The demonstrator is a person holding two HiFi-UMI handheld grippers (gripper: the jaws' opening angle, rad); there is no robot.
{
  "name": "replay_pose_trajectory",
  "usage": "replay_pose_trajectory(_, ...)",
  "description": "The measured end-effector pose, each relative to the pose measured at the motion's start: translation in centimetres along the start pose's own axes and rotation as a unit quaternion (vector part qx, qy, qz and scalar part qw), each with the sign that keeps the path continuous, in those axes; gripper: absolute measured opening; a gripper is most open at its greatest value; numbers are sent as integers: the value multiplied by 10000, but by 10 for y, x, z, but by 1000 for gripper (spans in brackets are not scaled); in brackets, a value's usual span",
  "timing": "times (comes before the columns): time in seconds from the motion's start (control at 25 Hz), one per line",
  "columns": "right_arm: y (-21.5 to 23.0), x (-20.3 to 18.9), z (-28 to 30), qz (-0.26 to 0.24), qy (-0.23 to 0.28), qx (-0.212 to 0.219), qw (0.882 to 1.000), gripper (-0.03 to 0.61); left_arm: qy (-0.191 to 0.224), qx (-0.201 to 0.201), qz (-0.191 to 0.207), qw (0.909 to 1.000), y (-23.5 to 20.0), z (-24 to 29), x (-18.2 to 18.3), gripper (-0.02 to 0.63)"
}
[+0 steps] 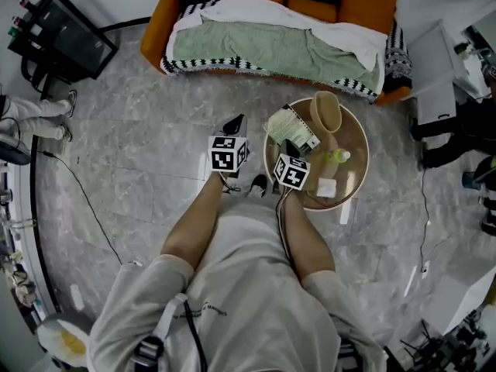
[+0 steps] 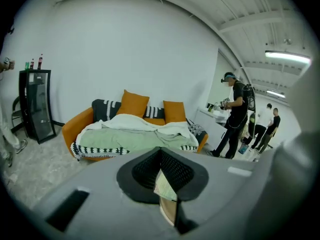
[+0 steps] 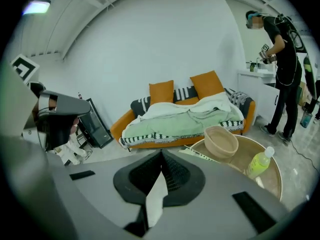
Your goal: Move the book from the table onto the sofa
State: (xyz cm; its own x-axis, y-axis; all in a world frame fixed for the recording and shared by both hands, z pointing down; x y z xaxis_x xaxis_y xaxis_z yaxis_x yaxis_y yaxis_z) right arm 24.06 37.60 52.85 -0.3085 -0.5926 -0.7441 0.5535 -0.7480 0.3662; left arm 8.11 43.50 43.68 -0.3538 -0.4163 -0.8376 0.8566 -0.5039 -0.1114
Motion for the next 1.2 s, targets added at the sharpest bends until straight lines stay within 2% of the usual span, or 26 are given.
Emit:
replay_pose_trajectory(0.12, 13, 20, -7, -102, 265, -91, 9996, 6, 62, -243, 176, 9995, 22, 8, 6, 9)
replay_pose_trajectory(0.24, 24, 24, -17, -92, 416, -122, 9990, 6, 81, -164, 452, 9988, 33, 14, 5, 9)
replay_pose_trajectory(0.44, 64, 16, -41, 666, 781, -478, 9936, 6, -8, -17, 543, 9985, 46, 19, -2, 9)
replay_pose_trajectory(0.6, 79, -1, -52, 995, 801, -718, 9892, 6, -101, 129, 649, 9978, 46, 23, -9, 9)
replay_pose_trajectory(0.72, 89, -10, -58, 1318, 879, -892, 9833, 6, 142, 380, 1063, 9935, 50, 25, -4, 9)
replay_pose_trajectory(0.8, 98, -13, -62, 1422, 936, -1091, 9793, 6, 179, 278, 1245, 9917, 58, 32, -2, 9)
replay_pose_trajectory(1.0, 121, -21, -61, 1817, 1025, -1621, 9645, 6, -20, -152, 1402, 9900, 72, 61, -6, 9)
replay_pose_trajectory(1.08, 128, -16, -50, 1873, 963, -1744, 9619, 6, -42, -352, 1680, 9852, 78, 80, -2, 9)
replay_pose_trajectory(1.2, 133, -1, -35, 1730, 772, -1861, 9641, 6, 6, -573, 2206, 9737, 85, 114, 10, 9)
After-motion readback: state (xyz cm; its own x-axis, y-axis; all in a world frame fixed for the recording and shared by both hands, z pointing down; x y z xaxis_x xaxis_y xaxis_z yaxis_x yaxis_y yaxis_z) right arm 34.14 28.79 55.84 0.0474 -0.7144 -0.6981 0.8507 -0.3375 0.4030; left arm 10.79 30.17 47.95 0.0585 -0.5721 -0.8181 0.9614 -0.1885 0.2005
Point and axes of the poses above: the fingertips, and each gripper's own axes: z forward along the fingers, y to its right, x out of its top, the point moved 1 cm from there along -z, backward along the fingers, and after that the axes turned 15 degrees about x, right-handed, at the moved point
